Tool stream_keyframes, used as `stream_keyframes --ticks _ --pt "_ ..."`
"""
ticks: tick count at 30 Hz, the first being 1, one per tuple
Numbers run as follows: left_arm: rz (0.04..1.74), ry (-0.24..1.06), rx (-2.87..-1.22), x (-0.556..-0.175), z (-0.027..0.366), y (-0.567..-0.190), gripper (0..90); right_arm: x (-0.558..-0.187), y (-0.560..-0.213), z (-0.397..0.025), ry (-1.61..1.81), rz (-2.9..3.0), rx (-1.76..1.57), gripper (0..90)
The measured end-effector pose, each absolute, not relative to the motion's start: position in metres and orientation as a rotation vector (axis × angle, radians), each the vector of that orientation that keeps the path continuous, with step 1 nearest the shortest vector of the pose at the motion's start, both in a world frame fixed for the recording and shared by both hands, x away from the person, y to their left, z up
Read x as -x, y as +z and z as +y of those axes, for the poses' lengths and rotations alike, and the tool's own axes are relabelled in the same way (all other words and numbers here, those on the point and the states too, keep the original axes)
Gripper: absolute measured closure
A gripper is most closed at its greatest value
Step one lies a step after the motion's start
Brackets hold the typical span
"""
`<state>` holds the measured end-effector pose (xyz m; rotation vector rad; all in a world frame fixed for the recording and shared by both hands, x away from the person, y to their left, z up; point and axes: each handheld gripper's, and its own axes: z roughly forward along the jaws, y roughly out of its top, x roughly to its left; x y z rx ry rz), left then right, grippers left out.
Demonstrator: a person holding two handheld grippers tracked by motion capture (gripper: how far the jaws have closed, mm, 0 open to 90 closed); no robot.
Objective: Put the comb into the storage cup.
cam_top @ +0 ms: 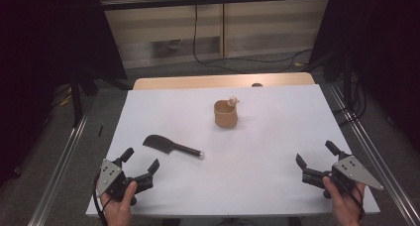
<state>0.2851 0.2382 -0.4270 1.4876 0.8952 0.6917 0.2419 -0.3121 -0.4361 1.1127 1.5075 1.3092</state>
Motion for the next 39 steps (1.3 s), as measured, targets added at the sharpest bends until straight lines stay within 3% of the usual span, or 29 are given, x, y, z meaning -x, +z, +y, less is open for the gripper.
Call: stream_keyframes --ticks 39 --pt "0.798 0.611 -1.538 -0.299 0.215 -0.411 4.9 -0.242 -0.437 -0.311 1.339 1.521 -1.133 0.0"
